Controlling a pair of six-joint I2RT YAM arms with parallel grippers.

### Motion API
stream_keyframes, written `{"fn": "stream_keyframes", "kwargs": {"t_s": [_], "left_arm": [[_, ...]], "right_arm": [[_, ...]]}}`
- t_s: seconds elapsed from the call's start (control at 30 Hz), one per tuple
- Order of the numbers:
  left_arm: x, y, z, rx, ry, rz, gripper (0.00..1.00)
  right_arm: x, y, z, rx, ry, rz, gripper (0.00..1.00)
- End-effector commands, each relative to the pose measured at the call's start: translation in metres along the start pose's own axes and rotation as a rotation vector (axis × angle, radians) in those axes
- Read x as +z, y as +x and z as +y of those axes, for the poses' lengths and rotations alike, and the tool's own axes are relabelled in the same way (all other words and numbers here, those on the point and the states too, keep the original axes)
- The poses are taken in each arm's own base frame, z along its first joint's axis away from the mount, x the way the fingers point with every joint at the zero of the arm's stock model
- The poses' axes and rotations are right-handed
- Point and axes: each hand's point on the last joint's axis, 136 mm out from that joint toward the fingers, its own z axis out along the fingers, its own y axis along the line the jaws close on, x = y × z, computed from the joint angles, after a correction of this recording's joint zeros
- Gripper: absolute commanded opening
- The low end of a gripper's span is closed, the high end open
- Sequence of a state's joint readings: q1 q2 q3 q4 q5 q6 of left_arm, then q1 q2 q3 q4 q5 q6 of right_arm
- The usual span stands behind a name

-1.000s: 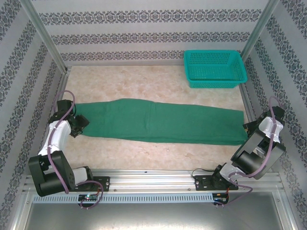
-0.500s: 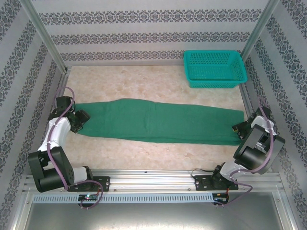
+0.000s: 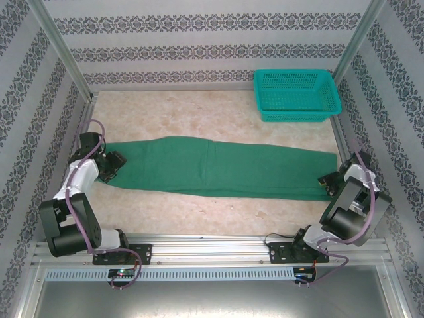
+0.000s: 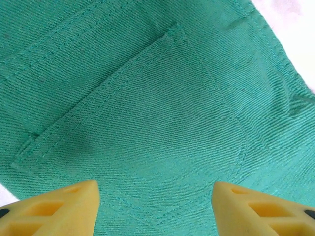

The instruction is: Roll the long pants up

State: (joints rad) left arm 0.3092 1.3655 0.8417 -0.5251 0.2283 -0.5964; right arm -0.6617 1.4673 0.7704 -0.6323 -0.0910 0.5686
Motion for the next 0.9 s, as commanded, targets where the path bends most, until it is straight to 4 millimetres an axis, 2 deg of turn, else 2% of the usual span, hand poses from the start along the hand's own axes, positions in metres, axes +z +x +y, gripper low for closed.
{"fn": "stream_keyframes", "kwargs": {"t_s": [0.0,0.3,0.4,0.43,0.47,0.57,0.6,0.7,0.8,0.87], "left_arm": [[0.002,-0.013,-0.017,0.0,0.031,-0.031,0.62],[0.016,-0.01,-0.025,0.02,0.028,-0.019,0.62],[0.023,-0.006,-0.026,0.024,0.022,0.005,0.62],[0.024,-0.006,-0.027,0.029,0.022,0.009,0.62],[0.026,-0.006,-0.029,0.03,0.024,0.013,0.62],[0.026,-0.006,-0.032,0.04,0.03,0.007,0.62],[0.026,-0.005,-0.032,0.041,0.03,0.009,0.62],[0.027,-0.003,-0.035,0.048,0.038,0.015,0.62],[0.025,0.0,-0.04,0.068,0.044,0.01,0.61],[0.024,0.003,-0.043,0.08,0.044,0.004,0.61]], "right_arm": [[0.01,0.011,-0.009,-0.037,0.049,0.027,0.71],[0.013,-0.002,-0.008,-0.028,0.08,0.019,0.7],[0.013,-0.009,-0.012,-0.004,0.086,0.002,0.64],[0.013,-0.011,-0.013,0.006,0.087,0.0,0.6],[0.013,-0.013,-0.014,0.015,0.088,-0.001,0.5],[0.01,-0.024,-0.019,0.063,0.075,-0.025,0.03],[0.007,-0.027,-0.02,0.078,0.068,-0.035,0.0],[-0.003,-0.04,-0.022,0.115,0.056,-0.097,0.0],[-0.012,-0.048,-0.011,0.109,0.029,-0.145,0.0],[-0.02,-0.049,0.004,0.084,-0.001,-0.176,0.0]]}}
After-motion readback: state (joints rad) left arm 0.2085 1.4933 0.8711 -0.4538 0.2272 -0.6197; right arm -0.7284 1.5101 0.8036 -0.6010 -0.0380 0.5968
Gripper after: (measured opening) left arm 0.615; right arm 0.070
